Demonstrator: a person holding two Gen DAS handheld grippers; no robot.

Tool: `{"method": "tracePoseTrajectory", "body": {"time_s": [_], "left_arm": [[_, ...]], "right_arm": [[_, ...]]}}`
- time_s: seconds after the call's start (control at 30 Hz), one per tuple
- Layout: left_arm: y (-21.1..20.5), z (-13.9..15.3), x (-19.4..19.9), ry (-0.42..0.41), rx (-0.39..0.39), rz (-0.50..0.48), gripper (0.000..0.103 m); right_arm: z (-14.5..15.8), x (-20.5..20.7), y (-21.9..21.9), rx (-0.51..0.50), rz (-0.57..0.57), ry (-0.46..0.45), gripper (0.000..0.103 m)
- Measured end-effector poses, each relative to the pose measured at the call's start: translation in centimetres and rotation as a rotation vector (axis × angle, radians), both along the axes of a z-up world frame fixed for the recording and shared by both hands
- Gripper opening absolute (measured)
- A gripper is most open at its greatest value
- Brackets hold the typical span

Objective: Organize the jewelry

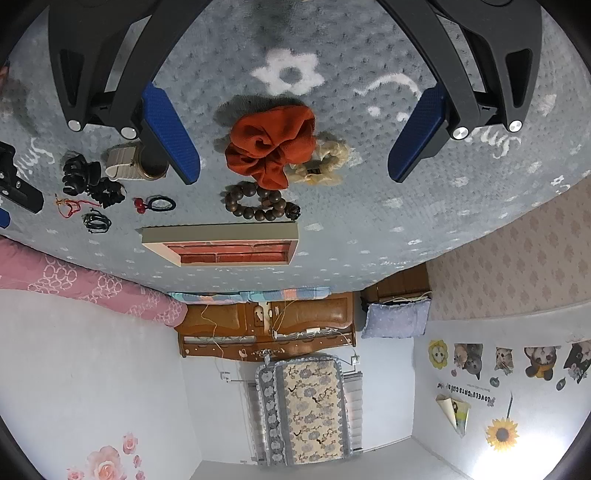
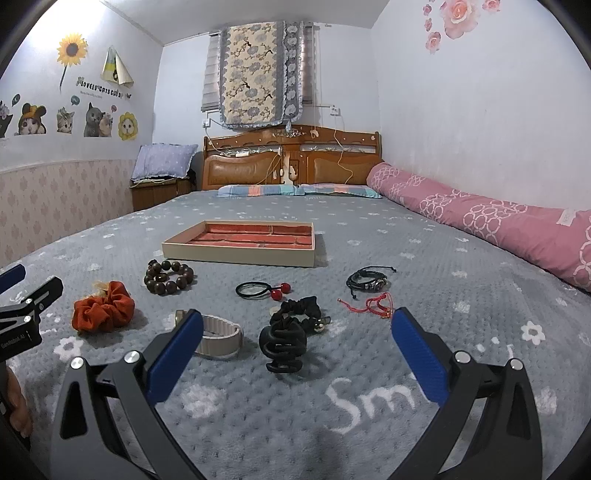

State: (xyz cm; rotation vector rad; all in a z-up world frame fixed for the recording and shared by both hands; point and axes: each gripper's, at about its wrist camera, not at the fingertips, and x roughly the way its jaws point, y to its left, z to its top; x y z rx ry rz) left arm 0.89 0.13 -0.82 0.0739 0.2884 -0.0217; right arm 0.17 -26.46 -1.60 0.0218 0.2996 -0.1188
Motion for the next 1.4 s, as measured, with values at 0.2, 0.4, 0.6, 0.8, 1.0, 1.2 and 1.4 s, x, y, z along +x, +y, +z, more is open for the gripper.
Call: {"method": "tracePoseTrajectory", "body": {"time_s": [0.2, 0.4, 0.6, 0.8, 1.0, 1.2, 1.4], "left_arm": [[-0.4, 0.1, 0.2, 0.021, 0.011, 0.003, 0.098], [-0.3, -0.1, 1.3, 0.081, 0.004, 0.009, 0.098], [-0.1, -0.5, 2.4, 0.141, -0.006, 0.002, 0.098], [0.4, -0.8, 5.0, 0.258, -0.064, -0.037, 0.098], [-0.6, -1.2, 7.2, 0.316, -0.043, -0.039, 0.098], [-1.4, -1.6, 7.6, 0.318, -0.023, -0.064, 0.098], [-2.1, -2.0, 8.2, 0.343, 0.001, -0.09, 0.098]], "right_arm": [[0.0, 0.0, 0.6, -0.027, -0.006, 0.004, 0.099], [-0.4, 1.2, 0.5, -0.022, -0.019, 0.073, 0.099], [-1.2, 2.5, -0.7, 0.041, -0.026, 0.167, 0.099], [-1.2, 4.4, -0.6, 0.007, -0.029, 0.221, 0.099], [-2.0, 6.6, 0.2, -0.037, -0.028, 0.305, 0.084], [-2.8, 7.6, -0.5, -0.004, -0.036, 0.361, 0.071], [-3.6, 8.6, -0.8, 0.028, -0.019, 0.411, 0.061]]}}
